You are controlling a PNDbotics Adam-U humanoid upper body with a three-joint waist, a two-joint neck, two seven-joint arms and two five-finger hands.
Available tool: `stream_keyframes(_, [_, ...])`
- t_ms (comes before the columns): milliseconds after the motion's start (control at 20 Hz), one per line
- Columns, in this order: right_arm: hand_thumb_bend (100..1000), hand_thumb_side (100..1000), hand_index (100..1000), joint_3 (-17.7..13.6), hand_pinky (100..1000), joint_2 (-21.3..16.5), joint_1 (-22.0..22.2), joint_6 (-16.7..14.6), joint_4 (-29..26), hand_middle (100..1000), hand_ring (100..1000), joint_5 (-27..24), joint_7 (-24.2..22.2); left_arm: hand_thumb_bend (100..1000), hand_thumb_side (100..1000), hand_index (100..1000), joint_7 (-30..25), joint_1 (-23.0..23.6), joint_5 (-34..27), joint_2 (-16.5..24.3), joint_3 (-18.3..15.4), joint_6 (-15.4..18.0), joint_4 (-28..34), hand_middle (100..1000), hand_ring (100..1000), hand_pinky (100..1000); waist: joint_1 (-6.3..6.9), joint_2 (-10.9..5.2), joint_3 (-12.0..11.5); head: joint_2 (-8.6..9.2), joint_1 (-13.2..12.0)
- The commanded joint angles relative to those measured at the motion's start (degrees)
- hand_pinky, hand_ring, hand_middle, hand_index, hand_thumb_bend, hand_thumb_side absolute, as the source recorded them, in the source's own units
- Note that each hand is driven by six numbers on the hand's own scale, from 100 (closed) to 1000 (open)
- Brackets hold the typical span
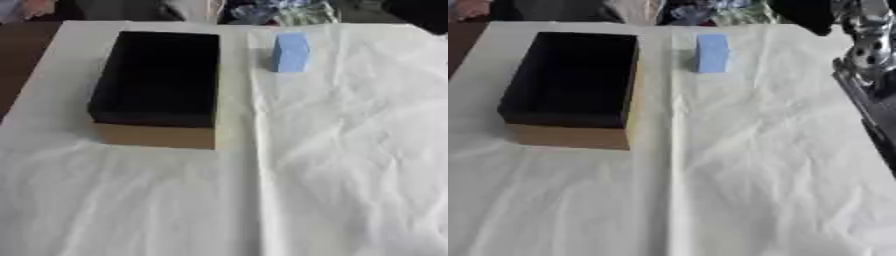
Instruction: Pick up objects on the table and place them in the box.
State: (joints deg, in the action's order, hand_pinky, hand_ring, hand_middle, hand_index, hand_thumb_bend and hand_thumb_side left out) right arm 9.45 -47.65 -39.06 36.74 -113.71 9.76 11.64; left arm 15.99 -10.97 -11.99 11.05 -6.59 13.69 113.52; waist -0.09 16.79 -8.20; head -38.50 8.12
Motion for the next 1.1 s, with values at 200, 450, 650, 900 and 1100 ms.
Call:
stream_keyframes(200, [100, 255, 832, 3.3, 882, -4.8, -6.5, 8.1, 0.3, 733, 811, 4.6, -8.8, 100, 529, 870, -0.3, -0.3, -0.5, 1.6, 0.4, -0.1, 1.1, 669, 693, 969, -0.1, -1.76, -0.2, -0.46, 0.3])
stream_keyframes(450, [100, 239, 831, 6.9, 886, -3.9, -12.1, 9.4, 7.5, 744, 823, 9.8, -14.6, 100, 526, 870, -0.3, -0.2, -0.7, 1.8, 0.5, -0.2, 1.1, 669, 693, 968, -0.08, -2.2, -0.5, -0.54, 0.4])
stream_keyframes(650, [100, 231, 830, 8.8, 891, -2.7, -15.7, 7.8, 14.3, 756, 837, 13.7, -17.9, 100, 526, 870, -0.3, 0.0, -0.7, 1.8, 0.5, -0.2, 1.1, 669, 694, 967, -0.06, -2.32, -0.4, -0.72, 0.4])
stream_keyframes(900, [100, 221, 845, 10.4, 906, -0.9, -19.1, 3.5, 21.6, 785, 869, 16.8, -21.8, 100, 530, 871, -0.3, 0.1, -0.6, 1.8, 0.5, -0.2, 1.1, 669, 695, 968, -0.05, -2.08, -0.7, -0.46, 0.4])
stream_keyframes(1100, [100, 214, 853, 11.5, 914, 0.8, -21.7, -0.2, 26.7, 803, 887, 18.1, -25.5, 100, 533, 871, -0.3, 0.2, -0.6, 1.6, 0.5, -0.2, 1.1, 670, 695, 969, 0.08, -1.81, -1.1, -0.33, 0.4])
